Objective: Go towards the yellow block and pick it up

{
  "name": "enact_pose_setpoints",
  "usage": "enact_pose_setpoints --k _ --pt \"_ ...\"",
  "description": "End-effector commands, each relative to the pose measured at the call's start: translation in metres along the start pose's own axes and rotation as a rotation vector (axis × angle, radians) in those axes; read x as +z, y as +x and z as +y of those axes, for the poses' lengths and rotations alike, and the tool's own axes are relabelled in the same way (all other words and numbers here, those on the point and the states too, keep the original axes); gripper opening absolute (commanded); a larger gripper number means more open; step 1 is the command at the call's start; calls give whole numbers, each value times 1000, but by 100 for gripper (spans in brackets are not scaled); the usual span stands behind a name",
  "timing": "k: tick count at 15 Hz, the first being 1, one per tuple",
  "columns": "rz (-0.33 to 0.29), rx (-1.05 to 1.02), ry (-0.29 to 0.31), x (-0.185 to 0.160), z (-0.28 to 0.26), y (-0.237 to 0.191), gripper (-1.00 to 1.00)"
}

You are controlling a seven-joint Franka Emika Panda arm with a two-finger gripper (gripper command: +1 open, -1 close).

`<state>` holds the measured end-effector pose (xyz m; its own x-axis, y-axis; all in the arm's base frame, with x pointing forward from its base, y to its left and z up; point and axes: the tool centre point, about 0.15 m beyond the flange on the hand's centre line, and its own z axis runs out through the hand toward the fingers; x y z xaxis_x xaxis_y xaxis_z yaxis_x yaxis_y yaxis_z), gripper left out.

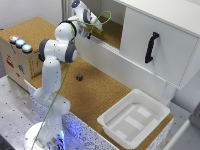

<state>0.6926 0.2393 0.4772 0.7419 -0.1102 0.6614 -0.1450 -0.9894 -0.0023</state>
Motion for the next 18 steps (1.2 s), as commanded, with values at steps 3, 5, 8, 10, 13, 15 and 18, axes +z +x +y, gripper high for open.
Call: enact_pose_setpoints --k 3,5,8,10,13,15,18 --pt "-78 8 -37 28 -3 5 -100" --pt "-75 0 -24 29 -3 7 -100" --pt "-56 -17 -21 23 -4 9 -100" --pt "-35 -43 -16 13 -3 7 -100" --pt "-23 -69 -1 -3 3 -3 -100" --pt "-23 -78 -13 -17 13 -16 -100" --pt "-16 -84 -33 -35 31 -34 -100"
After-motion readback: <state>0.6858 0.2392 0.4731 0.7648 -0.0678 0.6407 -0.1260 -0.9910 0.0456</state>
